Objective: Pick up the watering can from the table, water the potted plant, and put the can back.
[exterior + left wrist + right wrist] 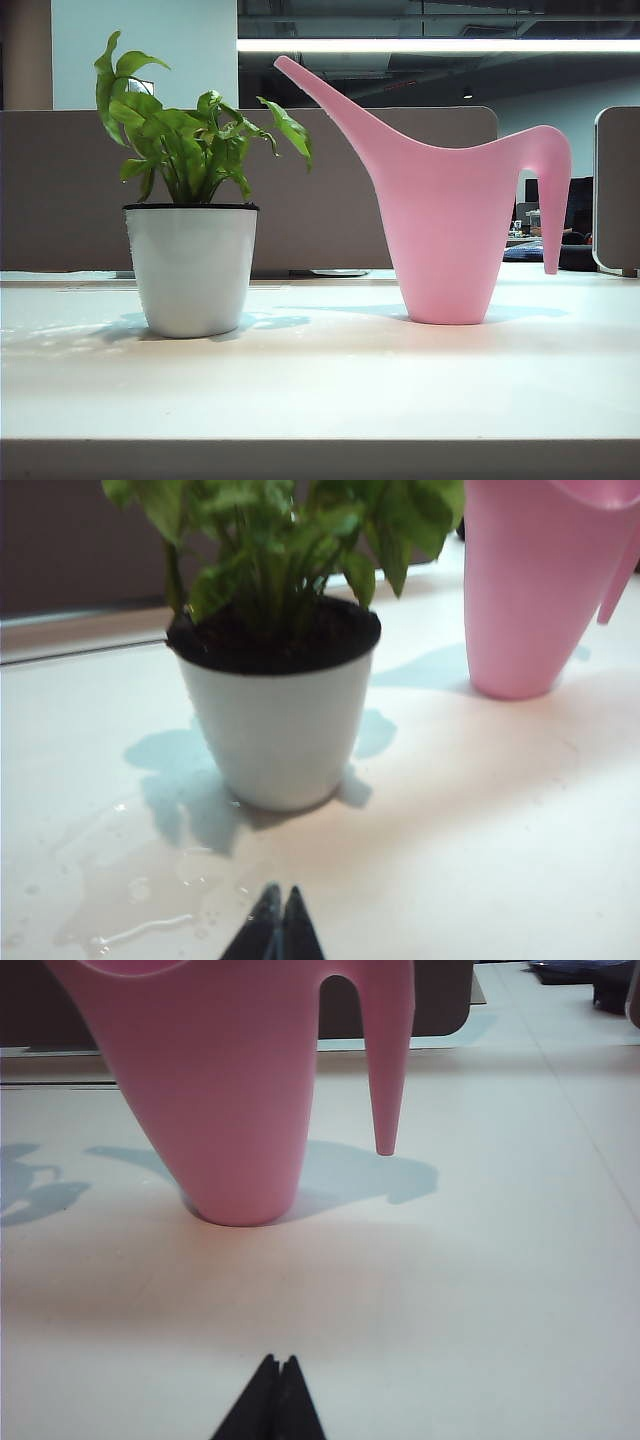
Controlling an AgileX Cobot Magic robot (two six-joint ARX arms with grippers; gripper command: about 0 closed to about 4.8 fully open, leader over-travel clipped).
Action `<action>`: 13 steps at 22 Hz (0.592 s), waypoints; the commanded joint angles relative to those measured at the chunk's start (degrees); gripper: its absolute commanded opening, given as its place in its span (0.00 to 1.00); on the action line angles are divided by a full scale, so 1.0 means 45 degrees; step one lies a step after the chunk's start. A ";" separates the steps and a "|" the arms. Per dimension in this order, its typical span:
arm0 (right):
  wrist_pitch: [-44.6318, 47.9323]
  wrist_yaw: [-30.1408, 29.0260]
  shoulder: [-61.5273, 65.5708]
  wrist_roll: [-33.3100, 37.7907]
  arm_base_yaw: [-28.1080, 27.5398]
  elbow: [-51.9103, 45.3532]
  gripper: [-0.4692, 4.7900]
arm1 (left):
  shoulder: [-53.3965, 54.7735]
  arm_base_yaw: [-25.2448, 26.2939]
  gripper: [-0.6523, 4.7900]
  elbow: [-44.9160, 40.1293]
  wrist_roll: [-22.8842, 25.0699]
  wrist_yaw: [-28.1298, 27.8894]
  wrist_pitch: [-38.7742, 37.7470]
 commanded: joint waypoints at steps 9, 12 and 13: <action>0.1141 -0.0180 0.0015 -0.0831 0.0010 -0.0073 0.09 | 0.0010 0.2535 0.11 -0.0423 0.0141 0.1122 0.1360; 0.1137 -0.0165 0.0015 -0.1088 0.0000 -0.0073 0.09 | 0.0010 0.3478 0.11 -0.0423 -0.0029 0.2171 0.1360; 0.1137 0.0005 0.0015 -0.1132 -0.0010 -0.0073 0.09 | 0.0010 0.3677 0.11 -0.0423 -0.0029 0.2327 0.1365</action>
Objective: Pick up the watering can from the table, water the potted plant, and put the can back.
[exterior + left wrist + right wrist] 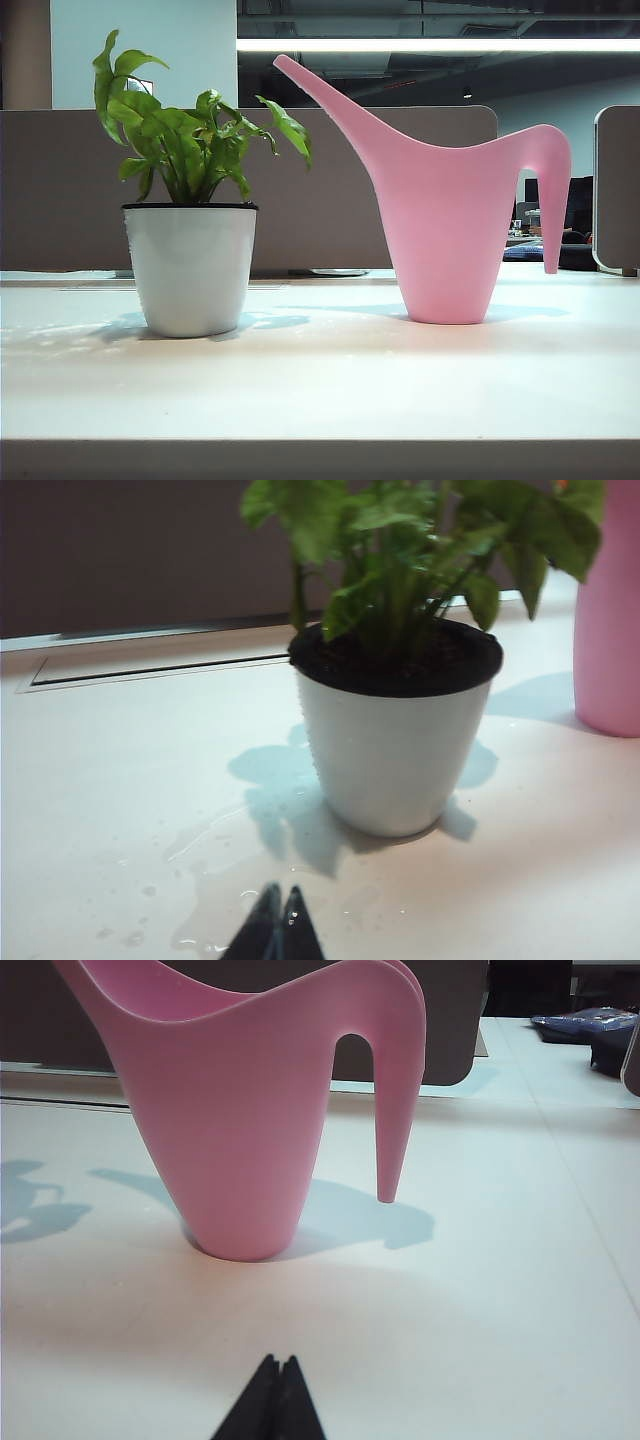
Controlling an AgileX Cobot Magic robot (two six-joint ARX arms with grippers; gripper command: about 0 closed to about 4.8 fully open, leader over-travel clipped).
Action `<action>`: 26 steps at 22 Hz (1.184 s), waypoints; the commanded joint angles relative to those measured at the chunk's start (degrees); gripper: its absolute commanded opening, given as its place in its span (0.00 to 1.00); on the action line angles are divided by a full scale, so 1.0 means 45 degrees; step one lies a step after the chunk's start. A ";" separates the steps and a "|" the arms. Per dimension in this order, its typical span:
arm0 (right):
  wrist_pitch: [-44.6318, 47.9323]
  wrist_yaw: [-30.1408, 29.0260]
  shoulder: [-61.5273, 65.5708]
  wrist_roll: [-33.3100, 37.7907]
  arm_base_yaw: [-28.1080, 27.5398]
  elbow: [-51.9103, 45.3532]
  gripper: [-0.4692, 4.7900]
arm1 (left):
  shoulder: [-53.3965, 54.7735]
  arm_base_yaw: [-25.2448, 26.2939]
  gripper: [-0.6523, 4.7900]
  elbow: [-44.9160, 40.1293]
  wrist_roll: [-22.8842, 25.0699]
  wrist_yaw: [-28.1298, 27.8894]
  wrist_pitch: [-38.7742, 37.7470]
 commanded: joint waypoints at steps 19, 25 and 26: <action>0.0364 0.3113 0.0010 -0.0248 0.0000 -0.0073 0.09 | 0.0010 0.1137 0.12 0.0049 -0.0355 -0.0942 0.0126; 0.0364 0.3113 0.0010 -0.0248 0.0000 -0.0073 0.09 | 0.0010 0.1141 0.12 0.0049 -0.0359 -0.0942 0.0126; 0.0364 0.3113 0.0010 -0.0248 0.0000 -0.0073 0.09 | 0.0010 0.1137 0.12 0.0049 -0.0359 -0.0942 0.0126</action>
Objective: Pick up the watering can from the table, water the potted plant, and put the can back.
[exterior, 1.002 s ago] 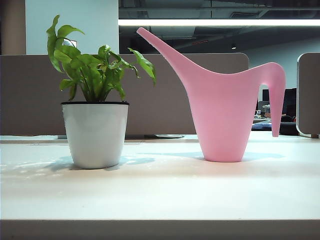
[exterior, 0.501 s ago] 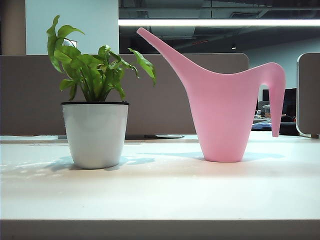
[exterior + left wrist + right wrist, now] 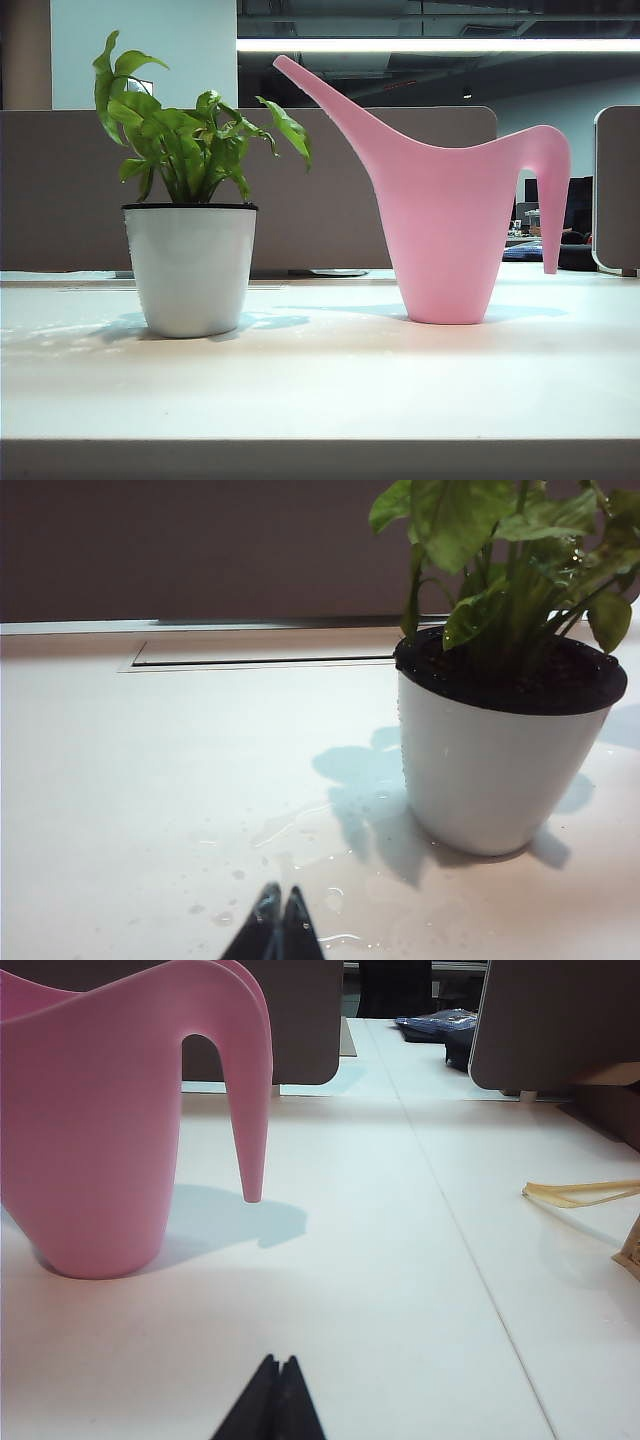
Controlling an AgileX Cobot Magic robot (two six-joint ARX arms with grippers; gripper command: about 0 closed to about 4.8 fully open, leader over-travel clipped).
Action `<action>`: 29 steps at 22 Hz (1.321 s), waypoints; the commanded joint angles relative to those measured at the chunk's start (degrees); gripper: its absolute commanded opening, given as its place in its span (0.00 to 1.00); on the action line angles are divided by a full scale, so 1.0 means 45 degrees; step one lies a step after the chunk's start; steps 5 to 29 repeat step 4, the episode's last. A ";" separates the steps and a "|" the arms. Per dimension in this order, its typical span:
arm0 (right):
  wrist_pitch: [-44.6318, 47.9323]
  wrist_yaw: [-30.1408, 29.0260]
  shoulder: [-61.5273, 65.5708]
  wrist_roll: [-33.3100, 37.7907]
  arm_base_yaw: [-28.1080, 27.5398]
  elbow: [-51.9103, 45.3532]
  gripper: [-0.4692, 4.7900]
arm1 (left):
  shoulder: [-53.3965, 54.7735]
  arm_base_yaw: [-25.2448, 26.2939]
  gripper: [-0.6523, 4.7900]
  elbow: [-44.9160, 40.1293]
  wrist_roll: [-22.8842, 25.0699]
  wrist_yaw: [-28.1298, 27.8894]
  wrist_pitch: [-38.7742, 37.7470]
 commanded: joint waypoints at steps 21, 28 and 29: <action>0.0306 0.0073 0.0005 -0.0024 0.0005 -0.0073 0.09 | 0.0005 0.0015 0.12 0.0049 -0.0005 0.0005 0.0058; 0.0306 0.0073 0.0005 -0.0024 0.0005 -0.0073 0.09 | 0.0005 0.0015 0.12 0.0049 -0.0005 0.0005 0.0058; 0.0306 0.0073 0.0005 -0.0024 0.0005 -0.0073 0.09 | 0.0005 0.0015 0.12 0.0049 -0.0005 0.0005 0.0058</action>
